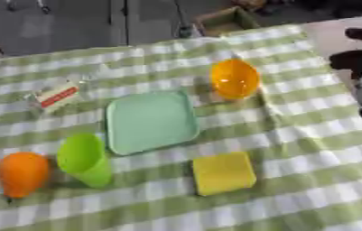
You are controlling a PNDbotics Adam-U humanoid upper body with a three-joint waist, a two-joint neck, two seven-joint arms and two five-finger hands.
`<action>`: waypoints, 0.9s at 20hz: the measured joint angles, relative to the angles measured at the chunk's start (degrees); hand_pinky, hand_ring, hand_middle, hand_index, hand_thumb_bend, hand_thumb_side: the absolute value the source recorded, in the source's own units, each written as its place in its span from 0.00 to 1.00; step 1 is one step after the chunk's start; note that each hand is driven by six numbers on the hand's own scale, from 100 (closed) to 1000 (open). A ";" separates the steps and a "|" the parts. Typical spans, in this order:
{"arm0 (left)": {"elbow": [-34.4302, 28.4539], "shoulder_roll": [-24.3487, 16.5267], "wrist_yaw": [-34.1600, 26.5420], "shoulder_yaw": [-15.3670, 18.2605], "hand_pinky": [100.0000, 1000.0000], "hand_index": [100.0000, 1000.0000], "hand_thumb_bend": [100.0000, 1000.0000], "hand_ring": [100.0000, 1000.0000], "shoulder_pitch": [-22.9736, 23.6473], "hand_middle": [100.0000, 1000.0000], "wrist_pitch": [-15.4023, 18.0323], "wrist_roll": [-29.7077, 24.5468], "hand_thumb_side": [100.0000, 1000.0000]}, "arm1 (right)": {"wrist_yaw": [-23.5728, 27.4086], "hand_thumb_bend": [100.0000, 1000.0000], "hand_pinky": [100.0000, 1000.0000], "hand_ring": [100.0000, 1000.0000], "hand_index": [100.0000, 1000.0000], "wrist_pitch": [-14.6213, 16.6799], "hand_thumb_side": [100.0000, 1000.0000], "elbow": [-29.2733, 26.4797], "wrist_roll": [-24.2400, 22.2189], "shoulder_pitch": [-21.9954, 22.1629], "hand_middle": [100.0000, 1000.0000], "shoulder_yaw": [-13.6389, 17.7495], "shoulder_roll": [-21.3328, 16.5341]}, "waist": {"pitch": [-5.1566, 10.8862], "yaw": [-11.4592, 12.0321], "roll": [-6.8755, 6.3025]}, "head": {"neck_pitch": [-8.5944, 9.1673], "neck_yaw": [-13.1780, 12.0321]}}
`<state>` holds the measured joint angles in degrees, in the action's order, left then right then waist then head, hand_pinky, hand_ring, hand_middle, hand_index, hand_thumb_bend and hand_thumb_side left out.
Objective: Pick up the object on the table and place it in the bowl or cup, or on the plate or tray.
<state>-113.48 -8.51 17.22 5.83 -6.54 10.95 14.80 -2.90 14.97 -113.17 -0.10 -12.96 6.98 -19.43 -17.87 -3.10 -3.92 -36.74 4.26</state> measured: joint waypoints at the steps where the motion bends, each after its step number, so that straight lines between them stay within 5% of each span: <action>1: 0.00 0.00 0.01 0.00 0.58 0.87 0.34 0.97 0.00 0.86 0.00 -0.02 0.74 | 0.00 0.00 0.67 0.66 1.00 -0.01 0.40 0.00 -0.01 0.09 0.82 0.00 0.00 | 0.00 0.00 0.00 | 0.00 0.00; 18: 0.00 -0.07 1.07 0.15 0.59 0.89 0.29 0.97 0.17 0.86 -0.54 -0.83 0.72 | 0.00 0.00 0.67 0.66 1.00 -0.12 0.41 0.00 -0.10 0.35 0.82 0.00 0.00 | 0.00 0.36 0.01 | 0.02 0.02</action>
<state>-113.48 -8.58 18.29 5.99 -6.37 10.41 13.97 -2.90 14.85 -113.17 -0.20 -12.62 6.98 -19.43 -17.87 -2.74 -3.91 -36.73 4.28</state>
